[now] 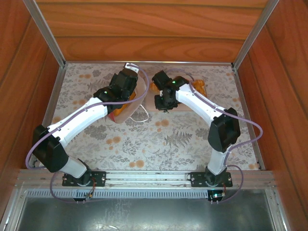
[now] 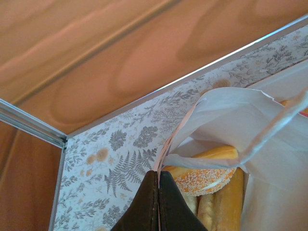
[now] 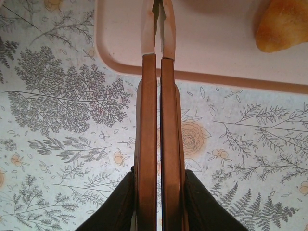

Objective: Take the fake bread out of the paper bag

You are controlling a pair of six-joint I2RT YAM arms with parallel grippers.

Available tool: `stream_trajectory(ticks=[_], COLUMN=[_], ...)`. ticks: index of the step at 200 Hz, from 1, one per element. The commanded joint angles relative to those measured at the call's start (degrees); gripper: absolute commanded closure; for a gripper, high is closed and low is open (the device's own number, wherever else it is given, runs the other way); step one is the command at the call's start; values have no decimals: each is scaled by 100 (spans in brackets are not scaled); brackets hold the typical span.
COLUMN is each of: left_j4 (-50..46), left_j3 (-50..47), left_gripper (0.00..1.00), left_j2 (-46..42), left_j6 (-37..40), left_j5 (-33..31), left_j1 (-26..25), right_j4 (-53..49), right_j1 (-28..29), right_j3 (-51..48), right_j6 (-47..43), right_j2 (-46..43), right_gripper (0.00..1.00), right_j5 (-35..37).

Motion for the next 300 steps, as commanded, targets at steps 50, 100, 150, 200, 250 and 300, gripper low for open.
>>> stream_trajectory(ticks=[50,100,150,200,250,300], left_j4=[121,124,127,131,128,130], left_j3=[141,132,156,192,246,276], left_gripper=[100,100,100,100,100,100], left_j2=[-182,-172,-116,-85,-25,30], left_j6=[29,44,41,90,122,147], left_j5=[-165,-193,-193,-202,-193,-218], left_j1=[-19,-21,-13,-7,7,10], right_j4=[-324,-93,68,226,304,326], right_j1=[-197,-379,-515,-703,-856,-929], right_j3=[288,461,723,958,1317,1497], right_j6=[233,208,163,97,13,-36], right_j2=[599,772,957,1125,1333,1472], right_gripper=[83,84,84,84,85,85], right_j5=[432,440,564,642,685,416])
